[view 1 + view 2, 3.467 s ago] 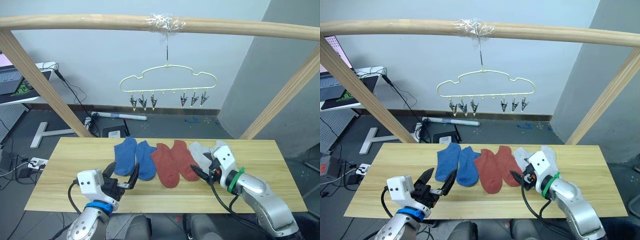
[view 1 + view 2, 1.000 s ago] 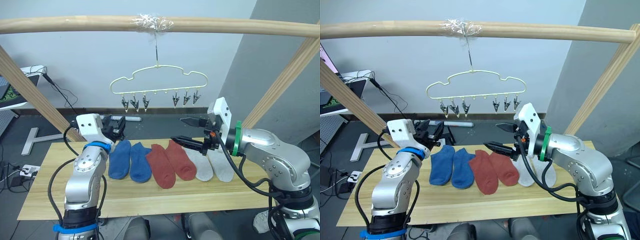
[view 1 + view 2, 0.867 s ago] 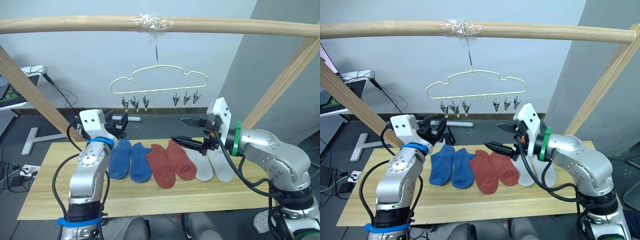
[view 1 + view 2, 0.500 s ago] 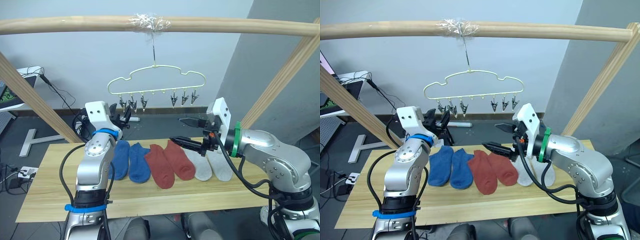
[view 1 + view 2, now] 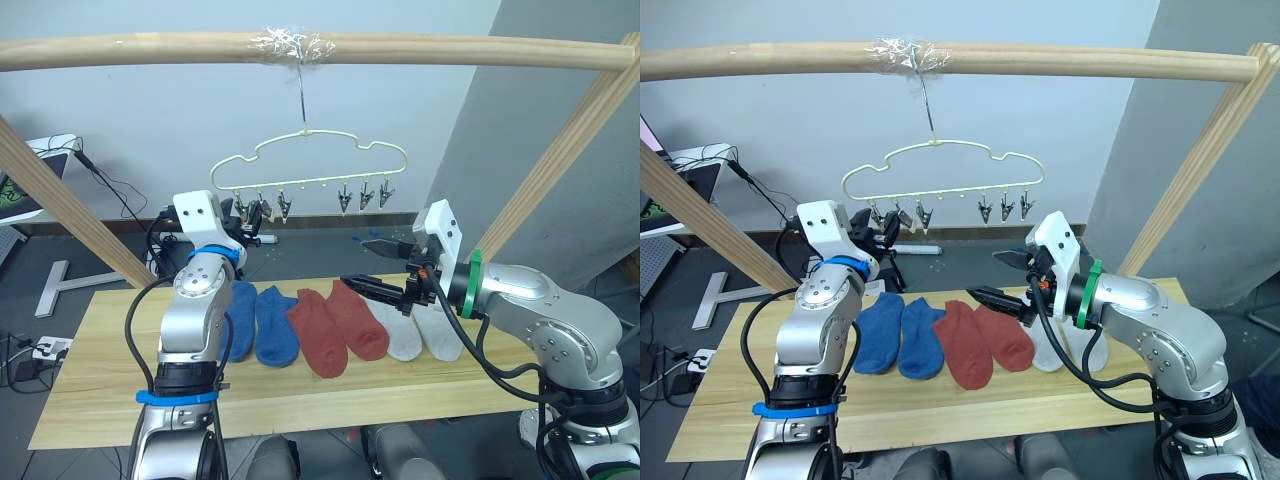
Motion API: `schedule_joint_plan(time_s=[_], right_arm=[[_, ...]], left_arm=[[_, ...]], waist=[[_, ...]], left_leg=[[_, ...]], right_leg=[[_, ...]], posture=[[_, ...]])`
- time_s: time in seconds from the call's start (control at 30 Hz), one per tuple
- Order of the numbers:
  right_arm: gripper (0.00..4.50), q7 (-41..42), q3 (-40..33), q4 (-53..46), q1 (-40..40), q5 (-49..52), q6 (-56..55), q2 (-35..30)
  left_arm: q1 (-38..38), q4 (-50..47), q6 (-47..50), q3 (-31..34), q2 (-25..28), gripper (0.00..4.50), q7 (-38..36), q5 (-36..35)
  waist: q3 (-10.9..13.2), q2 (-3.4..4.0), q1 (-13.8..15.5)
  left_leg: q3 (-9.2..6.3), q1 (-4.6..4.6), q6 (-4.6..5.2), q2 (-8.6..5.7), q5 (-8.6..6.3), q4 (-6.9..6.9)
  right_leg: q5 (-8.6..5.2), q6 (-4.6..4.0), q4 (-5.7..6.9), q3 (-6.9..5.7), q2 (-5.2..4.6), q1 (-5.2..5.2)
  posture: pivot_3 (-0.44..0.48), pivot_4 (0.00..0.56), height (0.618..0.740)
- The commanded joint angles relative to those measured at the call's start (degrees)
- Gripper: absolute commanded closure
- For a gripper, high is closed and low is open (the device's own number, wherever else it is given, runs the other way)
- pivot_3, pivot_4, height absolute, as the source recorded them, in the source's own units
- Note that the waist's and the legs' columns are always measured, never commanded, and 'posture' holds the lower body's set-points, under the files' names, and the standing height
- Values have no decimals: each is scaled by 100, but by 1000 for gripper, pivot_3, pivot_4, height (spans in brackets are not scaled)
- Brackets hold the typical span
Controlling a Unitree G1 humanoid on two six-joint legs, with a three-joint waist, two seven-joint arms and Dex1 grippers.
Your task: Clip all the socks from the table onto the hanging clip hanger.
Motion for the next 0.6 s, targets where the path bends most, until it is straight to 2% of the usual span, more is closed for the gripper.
schedule_joint_plan(time_s=[0.03, 0.3, 0.6], right_arm=[[523, -13, -51, -272, -26, 157, -17, 6], [523, -5, -28, -249, -9, 148, -41, 11], [523, -54, -24, -281, 13, 123, -45, 25]], left_arm=[[180, -490, -93, 88, 16, 1998, -117, -110], [494, -726, 10, 129, 49, 1998, -123, -126], [171, -194, -177, 79, 0, 1998, 4, 95]], waist=[[0, 0, -15], [0, 0, -30], [0, 0, -38]], left_leg=[[1, 0, 0, 0, 0, 0], [-2, -1, 0, 0, 0, 0], [-1, -2, 0, -1, 0, 0]], right_leg=[[0, 0, -1, 1, 0, 0], [0, 0, -1, 2, 0, 0], [0, 0, -3, 0, 0, 0]], posture=[[-264, 172, 740], [-255, 175, 740], [-273, 174, 740]])
